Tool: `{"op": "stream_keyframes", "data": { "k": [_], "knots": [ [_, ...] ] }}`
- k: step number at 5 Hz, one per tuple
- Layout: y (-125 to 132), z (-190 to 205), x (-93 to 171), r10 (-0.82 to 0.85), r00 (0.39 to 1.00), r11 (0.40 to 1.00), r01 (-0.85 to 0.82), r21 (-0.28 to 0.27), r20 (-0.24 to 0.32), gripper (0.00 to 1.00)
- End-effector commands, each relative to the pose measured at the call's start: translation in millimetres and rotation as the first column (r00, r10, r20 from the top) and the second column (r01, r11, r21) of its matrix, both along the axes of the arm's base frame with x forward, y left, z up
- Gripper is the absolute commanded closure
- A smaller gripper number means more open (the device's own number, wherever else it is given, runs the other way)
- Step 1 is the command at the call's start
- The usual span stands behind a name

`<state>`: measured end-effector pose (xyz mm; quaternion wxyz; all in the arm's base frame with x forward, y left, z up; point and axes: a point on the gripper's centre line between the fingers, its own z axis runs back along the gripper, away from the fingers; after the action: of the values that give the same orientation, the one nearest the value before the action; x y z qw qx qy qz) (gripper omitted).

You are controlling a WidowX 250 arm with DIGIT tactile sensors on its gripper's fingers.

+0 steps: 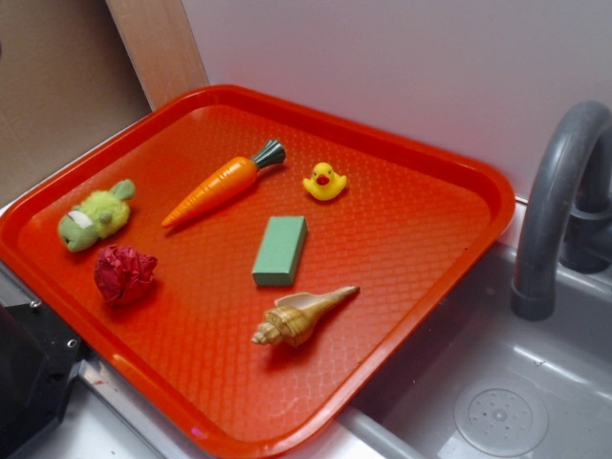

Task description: Grab the green block.

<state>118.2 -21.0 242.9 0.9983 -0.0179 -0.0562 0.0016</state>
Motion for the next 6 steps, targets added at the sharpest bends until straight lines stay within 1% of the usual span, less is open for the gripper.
{"op": "stream_keyframes", "data": {
  "k": [1,2,3,4,5,6],
  "knots": [
    [0.0,0.0,0.0,0.000,1.000,1.000,0.000,0.000,0.000,0.00],
    [-17.1,-2.6,13.2,0.078,0.997,0.996,-0.078,-0.044,-0.008,0.00],
    [-30.2,-2.6,27.0,0.189,0.982,0.980,-0.189,-0.069,0.003,0.00],
    [-37.5,-14.0,48.5,0.335,0.941,0.941,-0.332,-0.063,0.047,0.00],
    [-40.9,-53.9,69.0,0.474,0.876,0.881,-0.471,-0.050,0.091,0.00],
    [-43.4,-92.8,82.8,0.510,0.854,0.859,-0.511,-0.012,0.106,0.00]
  ]
}}
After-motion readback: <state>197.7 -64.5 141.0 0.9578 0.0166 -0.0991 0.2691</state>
